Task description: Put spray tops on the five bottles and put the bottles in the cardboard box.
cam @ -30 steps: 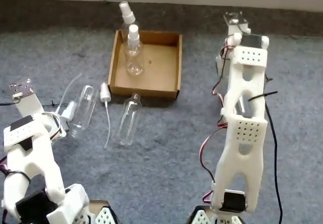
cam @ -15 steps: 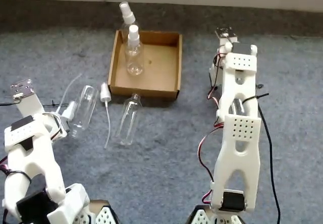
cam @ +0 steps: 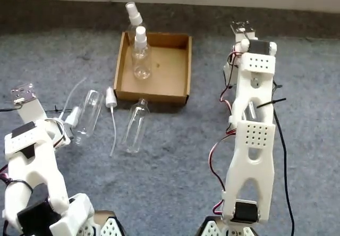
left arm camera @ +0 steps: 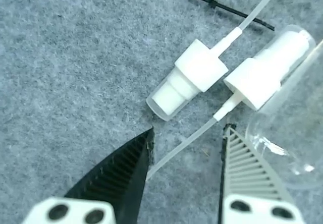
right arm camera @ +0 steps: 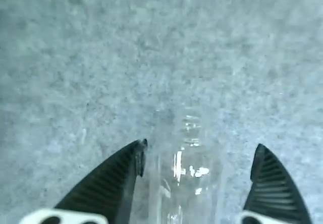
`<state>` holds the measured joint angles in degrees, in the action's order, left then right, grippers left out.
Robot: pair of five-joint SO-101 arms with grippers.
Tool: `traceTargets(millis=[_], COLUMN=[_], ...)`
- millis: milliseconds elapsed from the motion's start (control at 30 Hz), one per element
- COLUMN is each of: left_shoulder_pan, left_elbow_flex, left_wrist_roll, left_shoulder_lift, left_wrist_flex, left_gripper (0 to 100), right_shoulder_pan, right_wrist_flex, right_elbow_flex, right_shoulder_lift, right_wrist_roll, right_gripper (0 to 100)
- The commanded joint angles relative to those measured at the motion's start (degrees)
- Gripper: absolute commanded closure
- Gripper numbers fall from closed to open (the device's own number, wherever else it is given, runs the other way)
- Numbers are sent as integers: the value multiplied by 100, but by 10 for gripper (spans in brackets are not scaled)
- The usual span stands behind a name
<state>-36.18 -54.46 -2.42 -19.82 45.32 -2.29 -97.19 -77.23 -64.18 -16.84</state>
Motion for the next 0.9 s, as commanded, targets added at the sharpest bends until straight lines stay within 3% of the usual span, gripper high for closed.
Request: traceTargets(millis=[0, 733, 867], left_shoulder_pan=[57, 57, 57], left_elbow_flex=[22, 13, 22], left_wrist_roll=[-9, -9, -9], left_shoulder_lift=[-75, -75, -75], left_wrist_flex=[-79, -79, -79], left_gripper=[793, 793, 793], right_shoulder_pan=[-84, -233, -259], right_wrist_flex=[-66, -365, -374], right_elbow_flex=[-330, -312, -277], right_shoulder_lift=[110, 92, 92], right_wrist_roll=[-105, -273, -281], right_gripper=[721, 721, 769])
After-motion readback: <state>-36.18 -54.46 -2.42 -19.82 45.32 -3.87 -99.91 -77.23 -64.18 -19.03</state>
